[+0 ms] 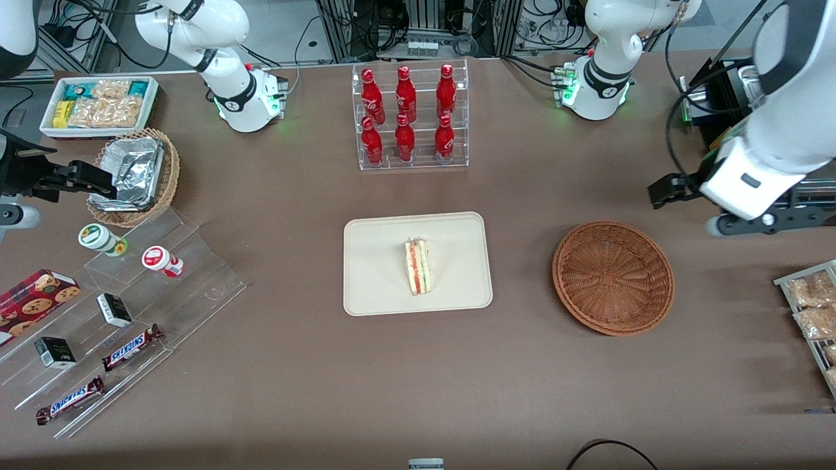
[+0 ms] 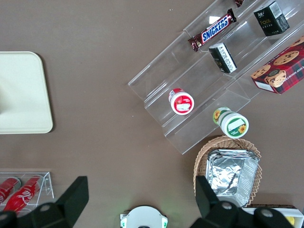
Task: Place sandwich from basket to tray
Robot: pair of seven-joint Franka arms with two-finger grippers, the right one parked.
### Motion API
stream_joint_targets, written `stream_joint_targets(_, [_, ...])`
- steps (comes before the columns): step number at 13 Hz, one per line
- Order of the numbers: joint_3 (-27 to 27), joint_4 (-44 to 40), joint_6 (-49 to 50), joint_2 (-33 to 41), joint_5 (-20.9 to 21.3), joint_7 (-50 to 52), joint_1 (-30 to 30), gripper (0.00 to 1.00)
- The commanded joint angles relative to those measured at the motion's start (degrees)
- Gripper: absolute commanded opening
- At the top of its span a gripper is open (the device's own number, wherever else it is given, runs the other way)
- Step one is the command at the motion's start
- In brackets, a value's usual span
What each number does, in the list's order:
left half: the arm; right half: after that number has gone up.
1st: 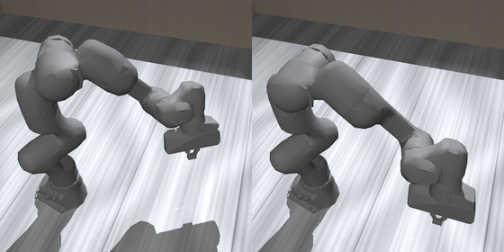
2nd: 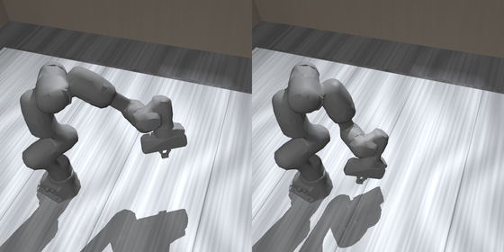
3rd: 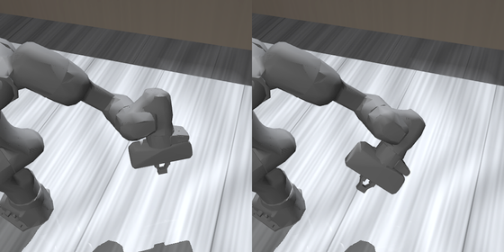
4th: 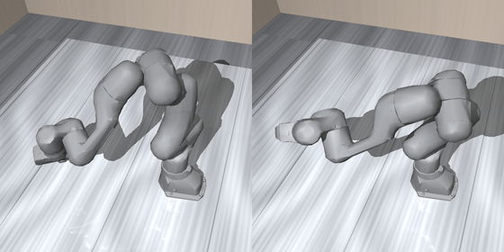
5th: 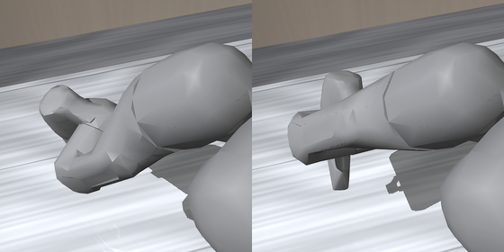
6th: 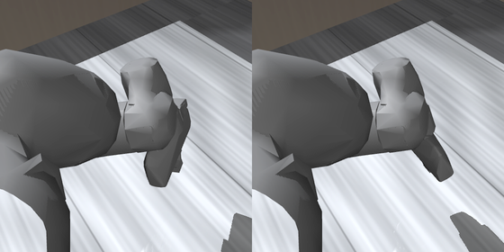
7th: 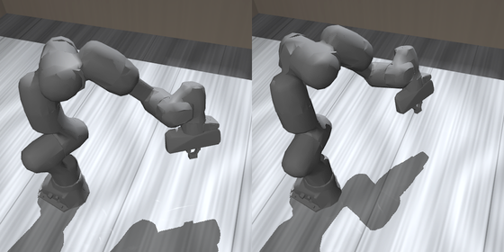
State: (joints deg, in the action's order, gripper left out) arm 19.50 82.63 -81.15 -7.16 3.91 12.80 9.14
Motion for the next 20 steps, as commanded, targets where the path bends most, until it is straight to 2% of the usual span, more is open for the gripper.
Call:
stream_joint_targets(1, [0.4,5.1,0.1,5.6,-3.5,-7.3,5.3,1.0])
stream_joint_targets(3, [0.3,5.5,0.2,6.1,-4.1,-9.5,6.6,1.0])
stream_joint_targets(4, [-1.6,5.5,0.3,6.2,-4.2,-9.9,6.0,1.0])
stream_joint_targets(7, [-12.7,6.4,0.6,7.7,-4.2,-11.9,-3.1,1.0])
stream_joint_targets(10, [-19.0,8.6,-0.1,9.6,-4.2,-11.9,-9.7,1.0])
stream_joint_targets(20, [-19.7,7.6,-2.3,10.1,-4.3,-11.7,-10.1,0.99])
